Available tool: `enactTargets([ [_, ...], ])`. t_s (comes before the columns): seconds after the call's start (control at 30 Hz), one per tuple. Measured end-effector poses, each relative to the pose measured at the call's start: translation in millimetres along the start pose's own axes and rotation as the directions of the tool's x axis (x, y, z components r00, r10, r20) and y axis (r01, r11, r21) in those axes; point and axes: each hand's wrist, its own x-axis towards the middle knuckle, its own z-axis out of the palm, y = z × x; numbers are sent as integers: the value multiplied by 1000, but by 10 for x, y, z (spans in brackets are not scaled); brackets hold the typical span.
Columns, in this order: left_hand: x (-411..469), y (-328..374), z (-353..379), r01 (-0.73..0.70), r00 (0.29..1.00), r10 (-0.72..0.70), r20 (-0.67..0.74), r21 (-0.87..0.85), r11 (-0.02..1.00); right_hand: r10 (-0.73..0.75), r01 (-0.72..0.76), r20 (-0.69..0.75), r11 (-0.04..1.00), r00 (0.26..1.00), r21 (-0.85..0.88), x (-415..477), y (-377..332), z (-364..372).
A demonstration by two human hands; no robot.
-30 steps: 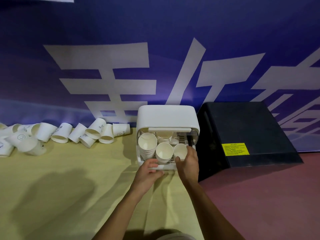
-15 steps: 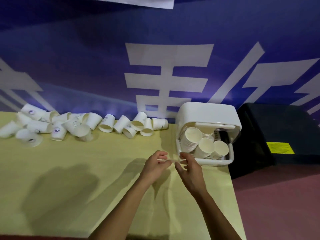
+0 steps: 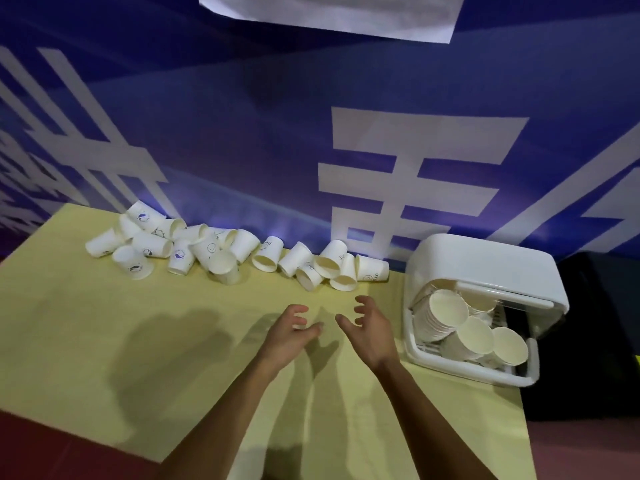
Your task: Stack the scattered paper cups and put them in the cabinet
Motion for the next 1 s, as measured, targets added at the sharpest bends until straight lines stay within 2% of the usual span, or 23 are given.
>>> enactTargets([
  [0.2,799,31,-142,98,995,-98,-14,64,993,64,-68,-49,993,997,-97,641,-96,264],
  [0.3,1111,38,-133,118,993,-117,-24,38,992,129,-148,-111,972,985,-184,901,-57,345],
  [0.37,1295,-1,-90,134,991,-133,-24,30,991,122,-155,-167,967,978,-202,1013,-45,375],
  [0.5,1580,-113,56,207,976,-209,-56,-28,978,-43,-19,-195,952,980,-307,1210,-80,397],
  [0.63,1733,-144,211,167,979,-177,-103,-94,981,-189,157,-2,820,982,-550,1455,-168,444],
  [0.73,1805,-129,269,145,973,-156,-168,-77,986,-226,246,114,733,968,-635,1609,-238,459],
  [0.83,1834,-122,287,97,979,-100,-180,-26,995,-260,266,109,704,959,-658,1693,-255,483],
  [1.0,1762,-130,220,55,974,-64,-219,-49,997,-309,271,32,774,951,-573,1633,-243,489],
])
